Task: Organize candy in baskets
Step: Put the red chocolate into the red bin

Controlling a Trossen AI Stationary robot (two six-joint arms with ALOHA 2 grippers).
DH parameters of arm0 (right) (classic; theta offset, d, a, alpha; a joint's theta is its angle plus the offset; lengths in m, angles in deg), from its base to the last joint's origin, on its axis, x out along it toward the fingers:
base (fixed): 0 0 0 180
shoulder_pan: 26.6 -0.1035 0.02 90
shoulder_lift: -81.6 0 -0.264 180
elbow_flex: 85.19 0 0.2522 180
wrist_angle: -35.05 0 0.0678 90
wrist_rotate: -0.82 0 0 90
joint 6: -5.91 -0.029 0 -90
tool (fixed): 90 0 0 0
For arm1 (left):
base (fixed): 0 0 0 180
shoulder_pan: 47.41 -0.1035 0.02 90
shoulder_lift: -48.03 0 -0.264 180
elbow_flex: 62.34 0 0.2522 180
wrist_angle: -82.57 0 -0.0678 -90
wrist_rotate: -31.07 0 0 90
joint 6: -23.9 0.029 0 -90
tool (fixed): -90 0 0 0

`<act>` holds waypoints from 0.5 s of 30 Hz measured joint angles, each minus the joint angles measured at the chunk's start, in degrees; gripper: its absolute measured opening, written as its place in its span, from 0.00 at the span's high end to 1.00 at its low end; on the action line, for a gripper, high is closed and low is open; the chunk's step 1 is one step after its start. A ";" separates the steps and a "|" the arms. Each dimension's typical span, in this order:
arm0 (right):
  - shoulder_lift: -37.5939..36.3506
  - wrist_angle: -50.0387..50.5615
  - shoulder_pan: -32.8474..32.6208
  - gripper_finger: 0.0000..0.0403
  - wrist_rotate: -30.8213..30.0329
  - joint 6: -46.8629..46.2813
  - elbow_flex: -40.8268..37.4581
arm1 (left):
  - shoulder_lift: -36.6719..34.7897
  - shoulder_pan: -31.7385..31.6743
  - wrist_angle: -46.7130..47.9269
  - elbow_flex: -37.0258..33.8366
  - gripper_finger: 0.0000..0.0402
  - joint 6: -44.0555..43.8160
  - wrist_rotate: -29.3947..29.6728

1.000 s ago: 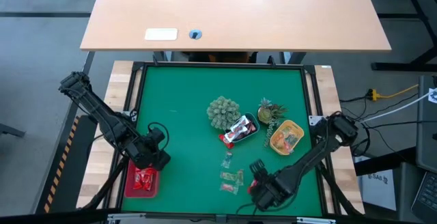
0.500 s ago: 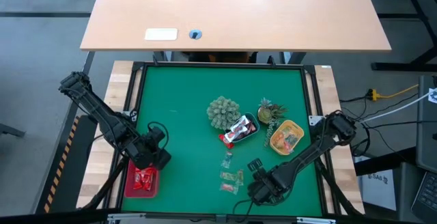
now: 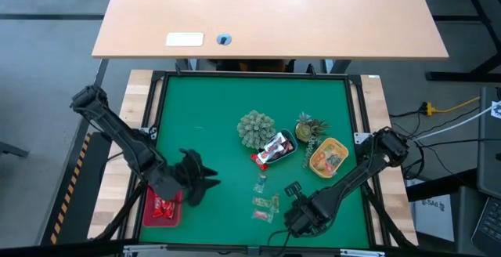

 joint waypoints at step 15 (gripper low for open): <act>0.00 8.38 2.14 0.93 -12.14 1.41 16.45 | 14.14 -0.10 -25.75 0.00 0.56 30.97 1.34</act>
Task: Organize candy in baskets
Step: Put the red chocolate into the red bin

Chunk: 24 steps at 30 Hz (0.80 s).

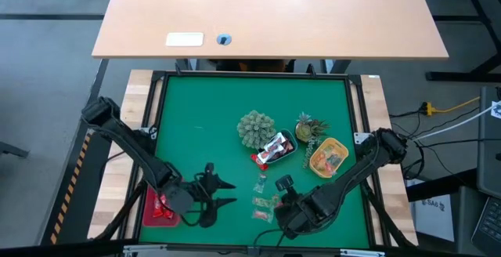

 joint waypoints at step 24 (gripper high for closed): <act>0.00 8.99 3.85 0.66 10.73 -4.80 -1.18 | 7.15 -0.59 -4.06 0.00 0.56 -1.85 -0.89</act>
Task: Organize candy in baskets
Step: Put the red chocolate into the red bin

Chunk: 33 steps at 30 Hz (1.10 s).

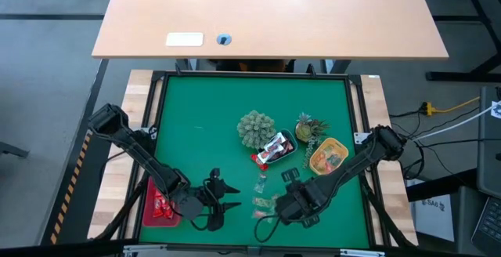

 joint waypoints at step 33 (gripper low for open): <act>0.07 -15.19 4.85 0.75 9.54 2.43 -22.51 | 0.00 -0.81 -0.33 0.00 0.56 0.04 0.38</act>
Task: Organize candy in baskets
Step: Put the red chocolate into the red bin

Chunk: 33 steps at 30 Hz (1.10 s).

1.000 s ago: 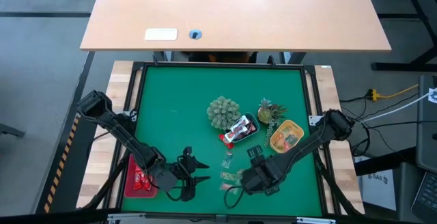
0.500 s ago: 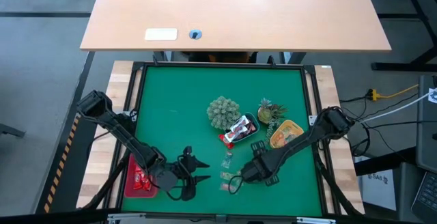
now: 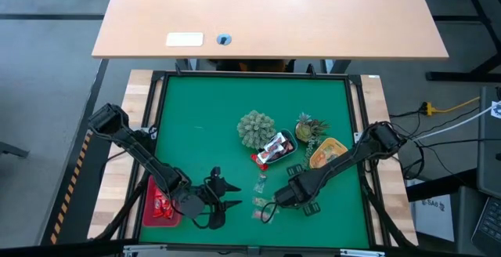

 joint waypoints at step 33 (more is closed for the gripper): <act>-0.03 -9.33 0.07 0.88 -17.61 -0.53 18.17 | -0.02 -3.59 -0.02 0.00 0.56 -1.60 -3.00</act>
